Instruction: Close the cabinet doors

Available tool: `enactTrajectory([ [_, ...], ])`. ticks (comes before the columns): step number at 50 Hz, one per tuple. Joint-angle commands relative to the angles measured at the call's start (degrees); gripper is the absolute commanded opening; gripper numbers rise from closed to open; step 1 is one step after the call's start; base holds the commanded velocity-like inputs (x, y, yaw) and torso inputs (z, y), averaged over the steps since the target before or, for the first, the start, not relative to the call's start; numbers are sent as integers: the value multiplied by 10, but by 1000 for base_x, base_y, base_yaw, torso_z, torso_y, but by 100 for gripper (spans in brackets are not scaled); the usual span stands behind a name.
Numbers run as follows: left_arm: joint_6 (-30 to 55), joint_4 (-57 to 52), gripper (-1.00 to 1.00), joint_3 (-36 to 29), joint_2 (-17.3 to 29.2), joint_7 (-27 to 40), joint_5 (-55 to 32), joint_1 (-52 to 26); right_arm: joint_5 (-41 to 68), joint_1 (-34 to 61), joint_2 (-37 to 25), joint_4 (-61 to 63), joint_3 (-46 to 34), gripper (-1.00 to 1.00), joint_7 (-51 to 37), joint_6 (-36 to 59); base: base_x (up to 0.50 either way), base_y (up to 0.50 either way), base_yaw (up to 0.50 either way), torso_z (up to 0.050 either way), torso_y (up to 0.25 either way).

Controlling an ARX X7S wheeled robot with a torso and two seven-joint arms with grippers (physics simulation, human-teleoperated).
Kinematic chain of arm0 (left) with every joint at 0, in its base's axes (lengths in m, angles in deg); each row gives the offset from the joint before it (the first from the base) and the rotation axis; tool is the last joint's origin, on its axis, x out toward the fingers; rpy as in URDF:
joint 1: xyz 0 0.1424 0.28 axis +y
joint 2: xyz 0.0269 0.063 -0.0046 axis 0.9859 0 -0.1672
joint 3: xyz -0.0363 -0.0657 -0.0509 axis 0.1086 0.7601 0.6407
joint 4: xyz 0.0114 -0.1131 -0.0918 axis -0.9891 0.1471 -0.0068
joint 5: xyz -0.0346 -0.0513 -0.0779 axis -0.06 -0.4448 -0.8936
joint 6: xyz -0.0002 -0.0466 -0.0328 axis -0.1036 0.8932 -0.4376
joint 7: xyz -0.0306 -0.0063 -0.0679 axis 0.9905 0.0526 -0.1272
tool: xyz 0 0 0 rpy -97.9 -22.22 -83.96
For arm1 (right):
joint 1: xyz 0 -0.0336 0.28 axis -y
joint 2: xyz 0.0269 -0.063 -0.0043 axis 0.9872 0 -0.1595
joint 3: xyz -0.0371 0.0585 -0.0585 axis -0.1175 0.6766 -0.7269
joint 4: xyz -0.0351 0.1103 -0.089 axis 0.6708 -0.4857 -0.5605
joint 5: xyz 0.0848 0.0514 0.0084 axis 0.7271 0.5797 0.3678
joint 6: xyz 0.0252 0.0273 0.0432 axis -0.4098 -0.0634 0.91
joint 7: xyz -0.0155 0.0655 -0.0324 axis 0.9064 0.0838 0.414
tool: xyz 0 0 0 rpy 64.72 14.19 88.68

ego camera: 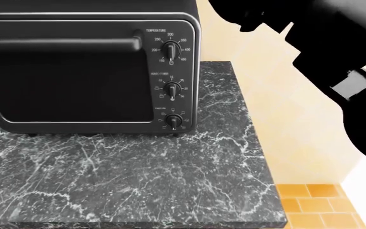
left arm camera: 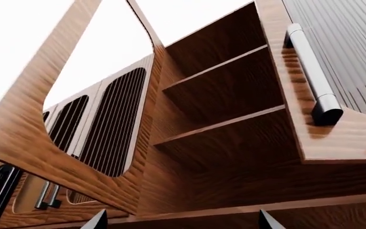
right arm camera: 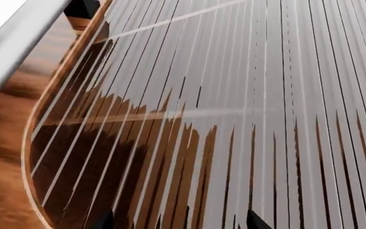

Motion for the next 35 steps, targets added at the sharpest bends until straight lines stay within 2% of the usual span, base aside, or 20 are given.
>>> enactTrajectory([
  [1,-3,0,100,-1,-9,-7,12,2,8,6,3,19,-25,100,-8,-13,0,0,0,39,-152],
  [20,3,0,100,-10,3,6,18,2,0,-1,3,28,-25,100,-5,-9,0,0,0,39,-153],
  [35,5,0,100,-16,3,6,25,2,12,37,3,45,-19,100,-11,13,0,0,0,39,-154],
])
